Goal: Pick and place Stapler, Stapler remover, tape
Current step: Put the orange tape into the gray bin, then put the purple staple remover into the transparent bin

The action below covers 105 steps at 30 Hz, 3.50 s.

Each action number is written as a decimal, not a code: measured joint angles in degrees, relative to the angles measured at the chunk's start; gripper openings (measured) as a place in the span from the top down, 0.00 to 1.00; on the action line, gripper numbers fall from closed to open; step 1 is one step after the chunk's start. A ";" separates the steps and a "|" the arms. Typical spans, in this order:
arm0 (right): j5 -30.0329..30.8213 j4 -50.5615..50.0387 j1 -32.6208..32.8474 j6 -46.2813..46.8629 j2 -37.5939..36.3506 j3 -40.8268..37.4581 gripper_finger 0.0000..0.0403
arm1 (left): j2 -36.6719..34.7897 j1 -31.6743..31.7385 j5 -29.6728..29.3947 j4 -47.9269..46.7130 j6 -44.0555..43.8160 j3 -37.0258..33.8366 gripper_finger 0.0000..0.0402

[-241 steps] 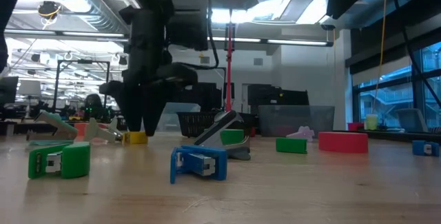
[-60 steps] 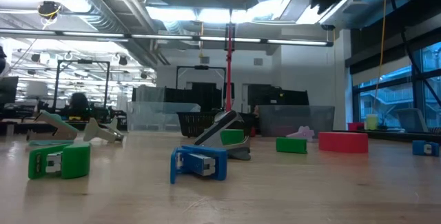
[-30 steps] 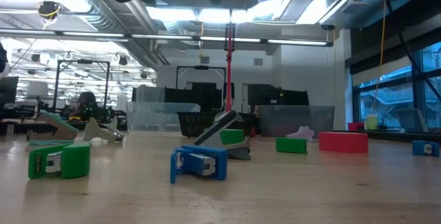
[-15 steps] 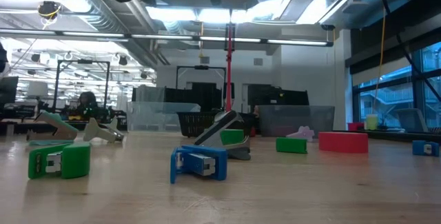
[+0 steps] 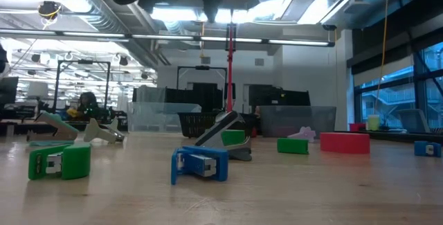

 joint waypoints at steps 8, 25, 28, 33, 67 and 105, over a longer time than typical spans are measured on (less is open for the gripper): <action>4.64 -34.94 -6.98 9.80 -3.03 5.31 0.92 | -7.25 5.12 -6.66 -31.23 7.81 0.01 0.33; -18.82 -17.67 -45.41 -25.15 11.54 -9.50 0.92 | -19.12 5.52 -18.95 -38.11 14.30 0.03 0.34; -19.01 -15.97 -46.92 -27.85 16.28 -9.52 0.92 | -19.29 5.52 -18.96 -37.09 14.27 0.01 0.34; -18.96 -11.56 -49.26 -30.20 22.31 -9.52 0.92 | -19.30 5.52 -21.27 -37.13 14.31 0.01 0.34; -15.17 -6.15 -51.13 -31.26 29.87 -9.52 0.50 | -19.26 5.52 -23.92 -37.13 14.36 0.01 0.34; -18.36 -12.96 8.81 14.91 -7.53 -26.43 0.56 | -19.26 5.52 -23.09 -45.79 17.01 0.01 0.34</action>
